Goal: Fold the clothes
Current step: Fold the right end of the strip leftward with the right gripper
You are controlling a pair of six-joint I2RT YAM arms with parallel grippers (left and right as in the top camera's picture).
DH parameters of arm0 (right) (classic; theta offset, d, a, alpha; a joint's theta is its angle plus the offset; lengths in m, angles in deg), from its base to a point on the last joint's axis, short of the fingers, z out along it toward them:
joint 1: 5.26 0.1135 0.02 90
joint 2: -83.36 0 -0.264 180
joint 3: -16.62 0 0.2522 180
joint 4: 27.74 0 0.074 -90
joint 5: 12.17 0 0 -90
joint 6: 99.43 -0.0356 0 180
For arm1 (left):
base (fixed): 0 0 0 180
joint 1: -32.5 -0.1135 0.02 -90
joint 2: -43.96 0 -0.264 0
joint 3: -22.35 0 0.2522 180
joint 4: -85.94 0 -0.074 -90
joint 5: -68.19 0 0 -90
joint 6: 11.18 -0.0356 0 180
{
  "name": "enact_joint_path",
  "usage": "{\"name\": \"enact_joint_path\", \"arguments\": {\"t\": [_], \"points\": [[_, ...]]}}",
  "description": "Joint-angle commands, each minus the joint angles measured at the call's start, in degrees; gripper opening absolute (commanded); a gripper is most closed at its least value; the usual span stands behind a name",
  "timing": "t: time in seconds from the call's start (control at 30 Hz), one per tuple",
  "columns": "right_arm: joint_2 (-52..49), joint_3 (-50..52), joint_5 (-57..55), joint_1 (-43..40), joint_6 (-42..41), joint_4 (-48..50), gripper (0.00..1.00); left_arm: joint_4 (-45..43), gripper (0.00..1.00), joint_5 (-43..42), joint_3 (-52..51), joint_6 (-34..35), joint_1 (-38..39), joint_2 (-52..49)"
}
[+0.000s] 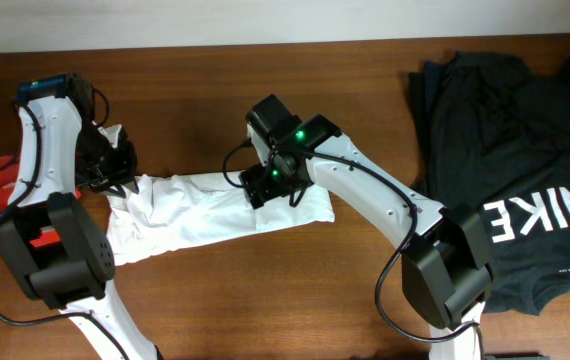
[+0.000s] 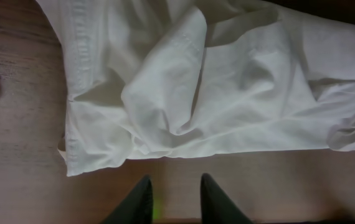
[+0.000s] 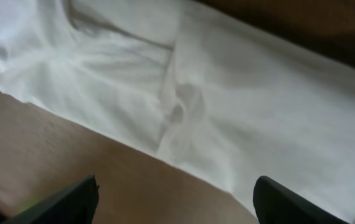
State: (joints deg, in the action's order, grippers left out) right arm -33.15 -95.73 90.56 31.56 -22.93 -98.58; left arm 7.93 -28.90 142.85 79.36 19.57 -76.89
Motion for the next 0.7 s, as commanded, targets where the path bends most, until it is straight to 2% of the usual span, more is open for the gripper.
{"name": "enact_joint_path", "arguments": {"t": [0.0, 0.1, 0.2, 0.4, 0.5, 0.57, 0.67], "points": [[0.68, -0.76, -7.21, -2.10, -1.70, -3.87, 0.80, 0.09, 0.33, 0.09, -0.42, 0.52, 0.00, 0.90], [2.86, -0.76, -12.68, -4.66, -5.01, -8.11, 0.81, 0.04, 0.37, 2.51, -0.68, 0.52, 0.00, 0.87], [5.75, -0.76, -17.88, -8.35, -7.89, -12.63, 0.84, 0.00, 0.48, 5.55, -1.07, 0.55, 0.00, 0.87], [7.45, -0.72, -17.94, -15.72, -7.80, -18.82, 0.85, -1.73, 0.55, 10.08, -1.14, 0.63, -0.04, 0.87], [7.41, -0.68, -17.94, -17.42, -7.78, -20.22, 0.85, -3.91, 0.68, 12.39, -2.08, 0.79, -0.07, 0.87], [7.41, -0.68, -17.92, -17.73, -7.78, -20.37, 0.85, -5.27, 0.72, 13.40, -3.50, 0.76, -0.07, 0.83], [7.41, -0.68, -17.92, -17.70, -7.82, -20.37, 0.85, -8.28, 0.74, 13.57, -6.88, 0.76, -0.26, 0.81]]}}
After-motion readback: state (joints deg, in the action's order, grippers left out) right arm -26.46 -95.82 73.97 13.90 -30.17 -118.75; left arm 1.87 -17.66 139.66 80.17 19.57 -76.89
